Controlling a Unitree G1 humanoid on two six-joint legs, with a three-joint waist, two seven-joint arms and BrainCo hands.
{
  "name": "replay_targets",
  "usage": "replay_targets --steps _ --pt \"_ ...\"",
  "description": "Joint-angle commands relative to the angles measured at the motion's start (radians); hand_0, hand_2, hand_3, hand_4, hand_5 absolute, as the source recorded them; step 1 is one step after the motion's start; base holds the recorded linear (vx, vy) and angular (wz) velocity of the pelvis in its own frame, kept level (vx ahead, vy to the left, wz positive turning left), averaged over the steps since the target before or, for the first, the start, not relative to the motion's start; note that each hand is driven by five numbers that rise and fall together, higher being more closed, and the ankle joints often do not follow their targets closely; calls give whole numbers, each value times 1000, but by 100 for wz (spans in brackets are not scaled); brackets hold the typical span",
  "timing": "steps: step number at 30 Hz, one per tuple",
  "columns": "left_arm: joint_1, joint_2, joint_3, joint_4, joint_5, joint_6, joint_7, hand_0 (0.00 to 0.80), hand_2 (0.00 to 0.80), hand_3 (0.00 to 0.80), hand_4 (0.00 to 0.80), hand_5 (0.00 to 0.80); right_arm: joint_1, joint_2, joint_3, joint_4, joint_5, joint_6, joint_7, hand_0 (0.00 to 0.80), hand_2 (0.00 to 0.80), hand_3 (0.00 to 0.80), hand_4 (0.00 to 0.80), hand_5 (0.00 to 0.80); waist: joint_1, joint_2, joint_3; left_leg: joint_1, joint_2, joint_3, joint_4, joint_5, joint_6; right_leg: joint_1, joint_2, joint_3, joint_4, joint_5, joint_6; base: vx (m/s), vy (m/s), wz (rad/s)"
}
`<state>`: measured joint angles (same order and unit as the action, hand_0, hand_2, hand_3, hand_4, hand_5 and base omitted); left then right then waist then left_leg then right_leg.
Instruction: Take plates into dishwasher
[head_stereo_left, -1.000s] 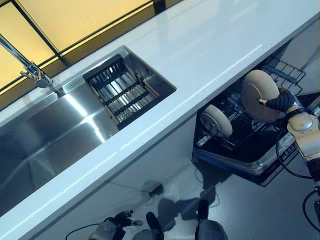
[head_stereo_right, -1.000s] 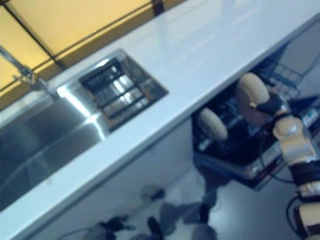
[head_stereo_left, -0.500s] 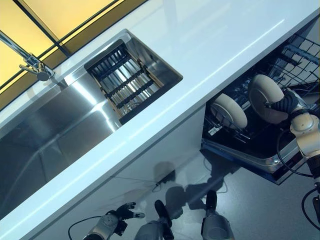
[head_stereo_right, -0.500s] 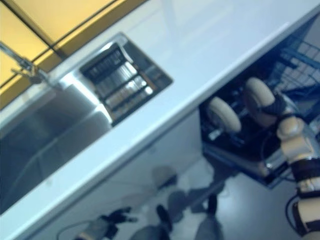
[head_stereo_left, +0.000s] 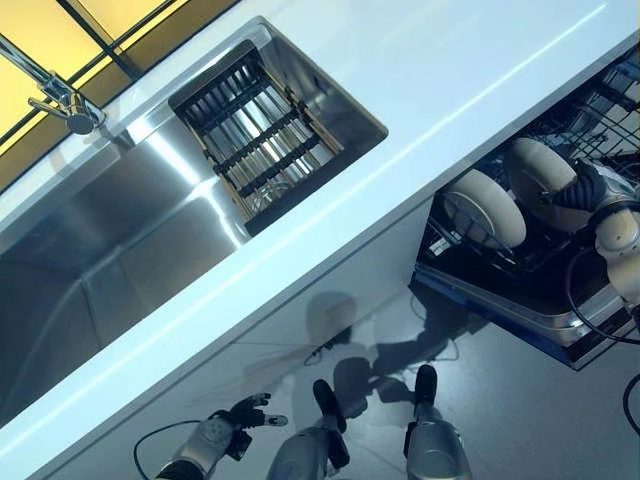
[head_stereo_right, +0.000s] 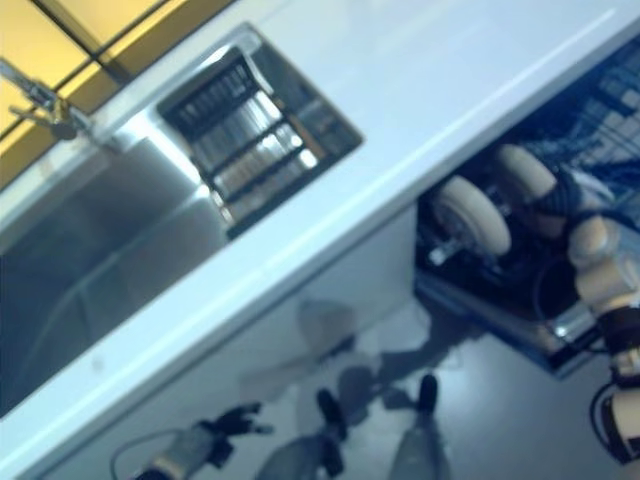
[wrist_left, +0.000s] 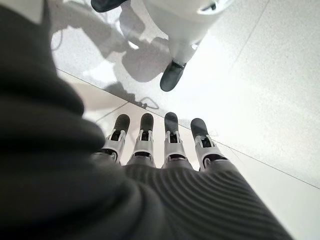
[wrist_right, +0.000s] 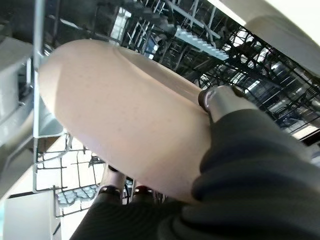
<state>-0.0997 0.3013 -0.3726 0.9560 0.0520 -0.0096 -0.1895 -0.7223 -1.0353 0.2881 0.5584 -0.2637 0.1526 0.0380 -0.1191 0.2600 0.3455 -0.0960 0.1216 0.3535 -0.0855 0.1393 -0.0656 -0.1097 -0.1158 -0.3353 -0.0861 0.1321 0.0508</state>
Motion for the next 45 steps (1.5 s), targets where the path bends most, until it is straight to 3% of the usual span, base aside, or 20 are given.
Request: replay_targets --steps 1,7,12,30,45 --pt "-19 85 -29 -9 -11 -2 -4 0 0 0 0 0 -139 -79 53 40 -54 -4 -27 800 800 800 800 800 -1 -117 -11 35 -31 35 -2 -138 -1 -20 24 65 52 -182 -8 0 0 0" --pt "-21 89 -34 -20 -6 2 -9 0 0 0 0 0 -175 -72 74 85 -49 0 -28 800 800 800 800 800 10 -114 -6 30 -31 33 -2 -136 0 -24 23 58 50 -178 -7 0 0 0" --pt "-17 88 -37 -21 -5 0 -7 0 0 0 0 0 -195 -54 77 103 -33 49 -31 800 800 800 800 800 15 -110 0 29 -34 33 -2 -135 1 -23 22 55 48 -177 -6 0 0 0" --pt "-36 95 -64 -40 -16 3 -12 0 0 0 0 0 -225 29 89 186 30 118 -19 800 800 800 800 800 34 -92 24 11 -40 19 -2 -129 4 -40 15 40 62 -181 -8 0 0 0" --pt "-45 90 -71 -48 -20 5 -9 0 0 0 0 0 -211 74 89 212 19 125 -15 800 800 800 800 800 42 -84 39 2 -43 7 -2 -125 6 -45 16 36 64 -181 -10 0 0 0"
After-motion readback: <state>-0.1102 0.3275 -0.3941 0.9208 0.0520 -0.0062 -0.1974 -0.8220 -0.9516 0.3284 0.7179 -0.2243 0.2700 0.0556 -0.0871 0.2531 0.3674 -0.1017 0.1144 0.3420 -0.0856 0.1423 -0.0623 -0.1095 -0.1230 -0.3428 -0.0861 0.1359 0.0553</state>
